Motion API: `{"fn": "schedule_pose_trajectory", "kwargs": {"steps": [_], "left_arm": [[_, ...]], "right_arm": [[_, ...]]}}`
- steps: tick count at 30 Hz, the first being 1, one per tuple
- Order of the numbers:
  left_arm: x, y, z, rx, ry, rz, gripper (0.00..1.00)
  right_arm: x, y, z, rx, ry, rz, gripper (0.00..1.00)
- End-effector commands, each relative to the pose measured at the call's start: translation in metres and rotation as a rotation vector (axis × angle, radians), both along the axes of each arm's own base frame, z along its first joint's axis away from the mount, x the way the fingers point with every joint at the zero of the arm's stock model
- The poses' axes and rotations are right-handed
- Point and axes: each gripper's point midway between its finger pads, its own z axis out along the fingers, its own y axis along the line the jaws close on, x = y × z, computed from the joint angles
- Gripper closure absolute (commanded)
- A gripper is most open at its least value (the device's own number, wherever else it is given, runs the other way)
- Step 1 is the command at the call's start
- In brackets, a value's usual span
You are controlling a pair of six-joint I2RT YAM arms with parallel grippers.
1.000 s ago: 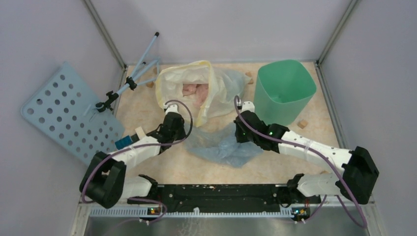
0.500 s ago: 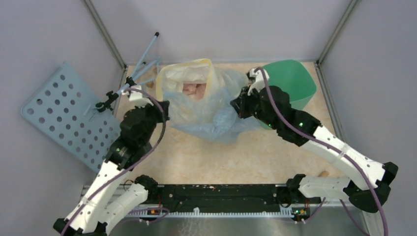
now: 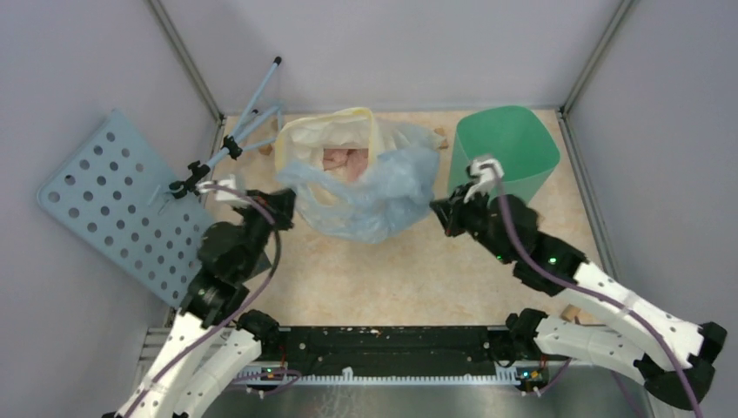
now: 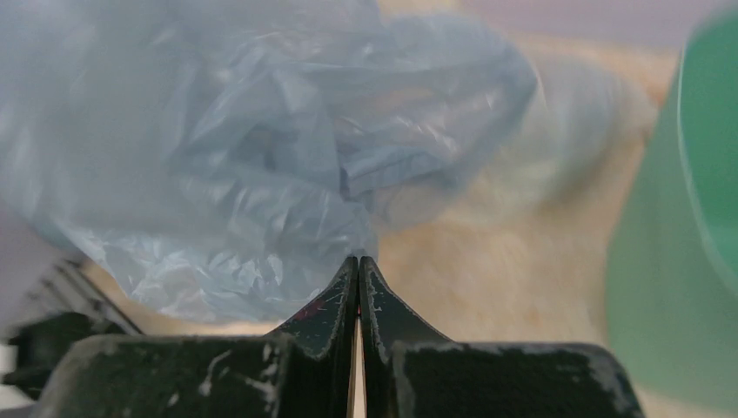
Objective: Put the trash bags into the trash bin
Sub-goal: Unfold the trash bag at the center of the board.
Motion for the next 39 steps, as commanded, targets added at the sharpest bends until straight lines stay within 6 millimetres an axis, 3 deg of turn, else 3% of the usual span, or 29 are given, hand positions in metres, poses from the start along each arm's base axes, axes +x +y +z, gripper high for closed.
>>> {"fn": "schedule_pose_trajectory", "kwargs": {"steps": [1, 2, 5, 9, 12, 17, 19, 22, 25, 31, 36, 39], "left_arm": [[0.011, -0.037, -0.126, 0.034, 0.308, -0.144, 1.00], [0.009, -0.042, -0.130, 0.030, 0.304, -0.173, 1.00], [0.008, -0.049, -0.120, 0.039, 0.251, -0.217, 1.00], [0.004, -0.051, -0.109, 0.065, 0.235, -0.243, 1.00], [0.002, -0.048, -0.110, 0.074, 0.243, -0.230, 1.00], [-0.001, -0.043, -0.109, 0.062, 0.240, -0.211, 1.00], [-0.004, -0.048, -0.106, 0.048, 0.230, -0.243, 1.00], [-0.007, -0.056, -0.106, 0.032, 0.230, -0.290, 1.00], [-0.007, -0.061, -0.108, 0.014, 0.235, -0.316, 1.00], [-0.009, -0.071, -0.105, -0.017, 0.247, -0.368, 1.00], [-0.012, -0.074, -0.101, -0.061, 0.268, -0.383, 1.00], [-0.008, -0.065, -0.108, -0.116, 0.324, -0.314, 1.00]], "right_arm": [[0.008, -0.043, -0.155, -0.277, 0.317, -0.256, 1.00], [0.004, -0.044, -0.163, -0.288, 0.327, -0.244, 1.00], [-0.007, -0.034, -0.159, -0.281, 0.294, -0.127, 0.73], [-0.020, -0.018, -0.134, -0.190, 0.170, 0.024, 0.59], [-0.026, -0.009, -0.135, -0.166, 0.138, 0.094, 0.43], [-0.033, 0.011, -0.147, -0.195, 0.171, 0.200, 0.29], [-0.025, 0.013, -0.151, -0.189, 0.226, 0.149, 0.24], [0.004, -0.004, -0.167, -0.218, 0.370, -0.146, 0.19], [0.005, 0.003, -0.169, -0.245, 0.365, -0.302, 0.14], [-0.003, 0.031, -0.182, -0.179, 0.356, -0.379, 0.09], [0.013, 0.038, -0.186, -0.122, 0.303, -0.452, 0.03], [0.022, 0.045, -0.183, -0.047, 0.269, -0.477, 0.01]]}}
